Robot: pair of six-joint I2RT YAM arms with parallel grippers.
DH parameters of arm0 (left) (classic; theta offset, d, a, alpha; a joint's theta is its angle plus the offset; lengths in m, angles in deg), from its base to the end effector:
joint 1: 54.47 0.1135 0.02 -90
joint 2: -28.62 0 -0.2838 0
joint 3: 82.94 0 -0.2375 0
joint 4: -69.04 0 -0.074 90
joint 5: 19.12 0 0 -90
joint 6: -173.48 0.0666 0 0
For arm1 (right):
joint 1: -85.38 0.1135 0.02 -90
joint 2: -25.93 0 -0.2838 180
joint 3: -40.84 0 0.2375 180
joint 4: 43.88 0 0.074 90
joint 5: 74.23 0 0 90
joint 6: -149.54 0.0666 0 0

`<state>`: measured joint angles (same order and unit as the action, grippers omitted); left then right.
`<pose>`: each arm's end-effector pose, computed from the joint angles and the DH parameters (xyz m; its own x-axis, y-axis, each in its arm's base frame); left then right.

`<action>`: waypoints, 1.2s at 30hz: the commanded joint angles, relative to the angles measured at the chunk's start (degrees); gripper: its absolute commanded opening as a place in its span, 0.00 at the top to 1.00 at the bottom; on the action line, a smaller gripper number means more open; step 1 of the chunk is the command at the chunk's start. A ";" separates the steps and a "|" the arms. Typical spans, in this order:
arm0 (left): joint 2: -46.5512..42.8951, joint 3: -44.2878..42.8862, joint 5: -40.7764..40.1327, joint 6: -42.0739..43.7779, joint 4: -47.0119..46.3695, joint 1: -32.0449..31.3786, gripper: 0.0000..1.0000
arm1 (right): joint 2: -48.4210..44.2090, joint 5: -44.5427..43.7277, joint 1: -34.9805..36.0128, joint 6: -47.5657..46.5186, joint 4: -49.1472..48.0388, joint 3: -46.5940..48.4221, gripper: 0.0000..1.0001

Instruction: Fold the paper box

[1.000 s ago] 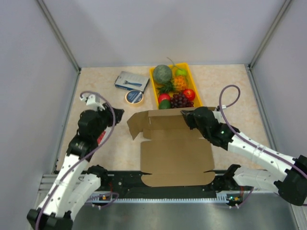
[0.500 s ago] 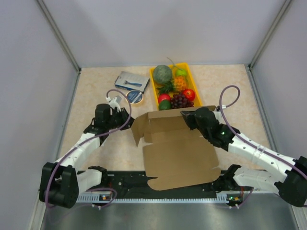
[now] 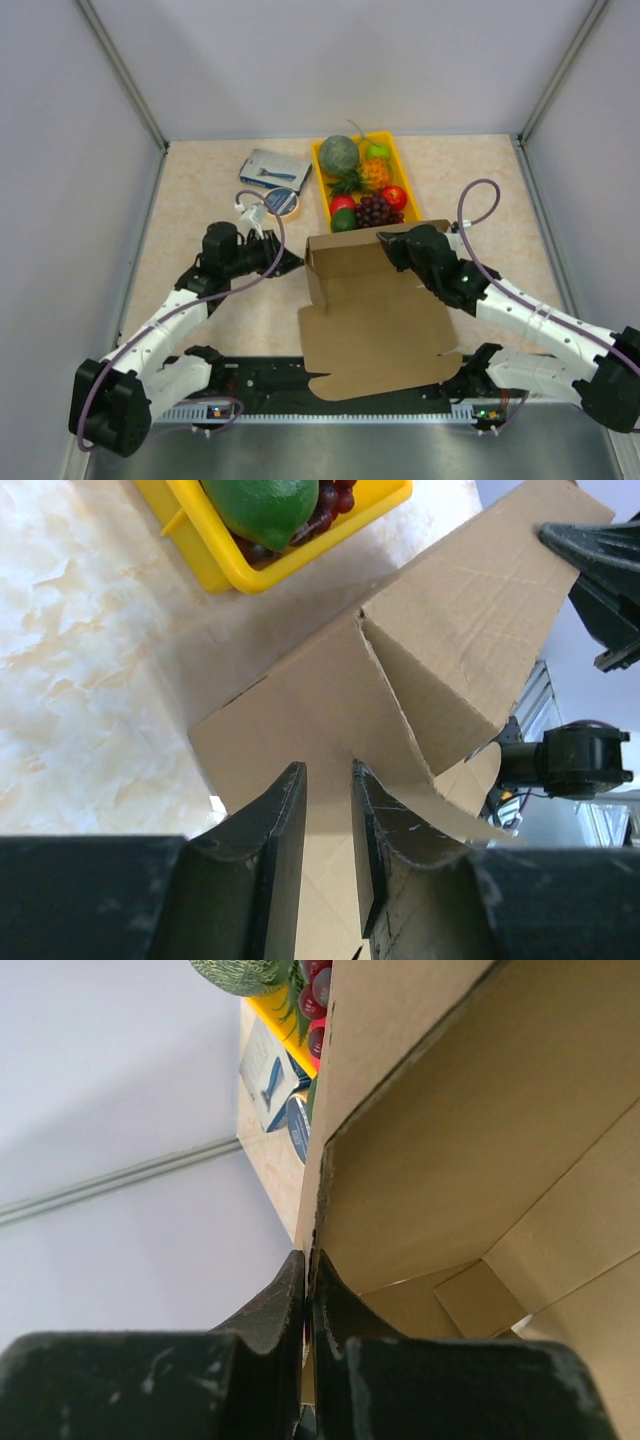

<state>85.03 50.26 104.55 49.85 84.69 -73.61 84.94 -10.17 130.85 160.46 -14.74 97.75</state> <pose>0.1903 -0.1051 0.2550 -0.7491 -0.2279 -0.6220 0.3983 0.5953 -0.6979 0.1790 0.1405 0.2786 -0.3030 0.9510 -0.0608 0.4289 0.1931 0.8825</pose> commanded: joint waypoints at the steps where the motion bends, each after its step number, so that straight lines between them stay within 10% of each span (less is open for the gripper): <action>1: -1.47 1.57 -3.51 3.82 -4.08 -4.14 0.68 | -0.20 0.88 0.05 -3.01 1.49 -1.85 1.00; 10: -11.47 10.97 -19.41 8.40 -11.73 -13.11 0.52 | -1.52 1.32 0.05 -5.20 1.76 -3.26 1.00; 36: -5.95 14.14 -52.11 11.39 -23.16 -34.65 0.49 | -3.90 -1.84 2.95 -9.96 -3.34 -11.86 1.00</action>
<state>78.25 65.08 61.42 61.35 65.50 -105.52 79.63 -11.46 132.47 153.16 -23.88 89.27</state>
